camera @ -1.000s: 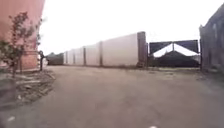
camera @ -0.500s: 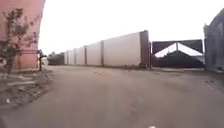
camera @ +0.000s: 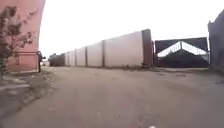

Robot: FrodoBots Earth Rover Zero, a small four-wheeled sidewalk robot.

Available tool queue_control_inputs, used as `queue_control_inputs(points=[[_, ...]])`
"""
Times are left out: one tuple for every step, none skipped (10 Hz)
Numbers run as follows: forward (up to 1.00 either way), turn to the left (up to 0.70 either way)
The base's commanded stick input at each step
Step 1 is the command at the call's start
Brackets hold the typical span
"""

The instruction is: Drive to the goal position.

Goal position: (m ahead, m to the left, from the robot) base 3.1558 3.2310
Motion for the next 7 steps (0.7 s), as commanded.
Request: queue_control_inputs(points=[[0.50,0.50],[0.50,0.50],[0.50,0.05],[0.50,0.00],[0.50,0.00],[0.50,0.00],[0.50,0.00]])
